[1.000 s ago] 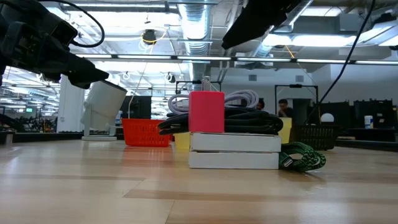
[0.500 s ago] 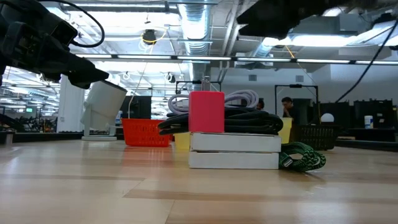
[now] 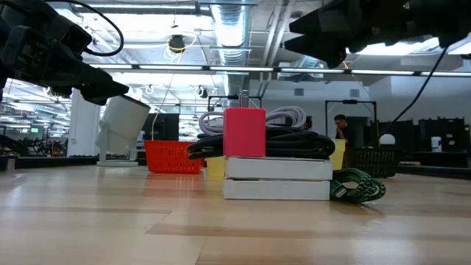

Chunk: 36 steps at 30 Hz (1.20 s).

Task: Pick and place items into bin
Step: Put the black charger adapter into the red bin

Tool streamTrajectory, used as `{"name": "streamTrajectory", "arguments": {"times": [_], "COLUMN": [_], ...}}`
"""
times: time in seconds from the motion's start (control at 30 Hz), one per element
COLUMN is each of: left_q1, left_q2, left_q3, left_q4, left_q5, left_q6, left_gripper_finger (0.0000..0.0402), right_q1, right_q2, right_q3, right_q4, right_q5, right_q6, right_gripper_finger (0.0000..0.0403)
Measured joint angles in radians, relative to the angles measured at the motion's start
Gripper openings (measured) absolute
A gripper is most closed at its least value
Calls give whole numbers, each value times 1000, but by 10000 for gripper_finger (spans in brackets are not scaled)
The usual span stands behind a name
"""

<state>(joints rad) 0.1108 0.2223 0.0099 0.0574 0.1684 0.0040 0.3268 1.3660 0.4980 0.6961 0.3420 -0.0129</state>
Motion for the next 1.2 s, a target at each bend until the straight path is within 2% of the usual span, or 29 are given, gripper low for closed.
{"name": "streamTrajectory", "arguments": {"times": [0.43, 0.83, 0.97, 1.2], "left_q1": [0, 0, 0, 0], "left_q2": [0, 0, 0, 0], "left_q3": [0, 0, 0, 0], "left_q4": [0, 0, 0, 0], "left_q5": [0, 0, 0, 0], "left_q6": [0, 0, 0, 0], "left_gripper_finger": [261, 261, 261, 261], "right_q1": [7, 5, 5, 5], "right_q2": [171, 194, 194, 194], "right_q3": [0, 1, 1, 1], "right_q4": [105, 98, 96, 85], "right_q5": [26, 27, 27, 26], "right_q6": [31, 33, 39, 38], "right_gripper_finger": [240, 238, 218, 150]}}
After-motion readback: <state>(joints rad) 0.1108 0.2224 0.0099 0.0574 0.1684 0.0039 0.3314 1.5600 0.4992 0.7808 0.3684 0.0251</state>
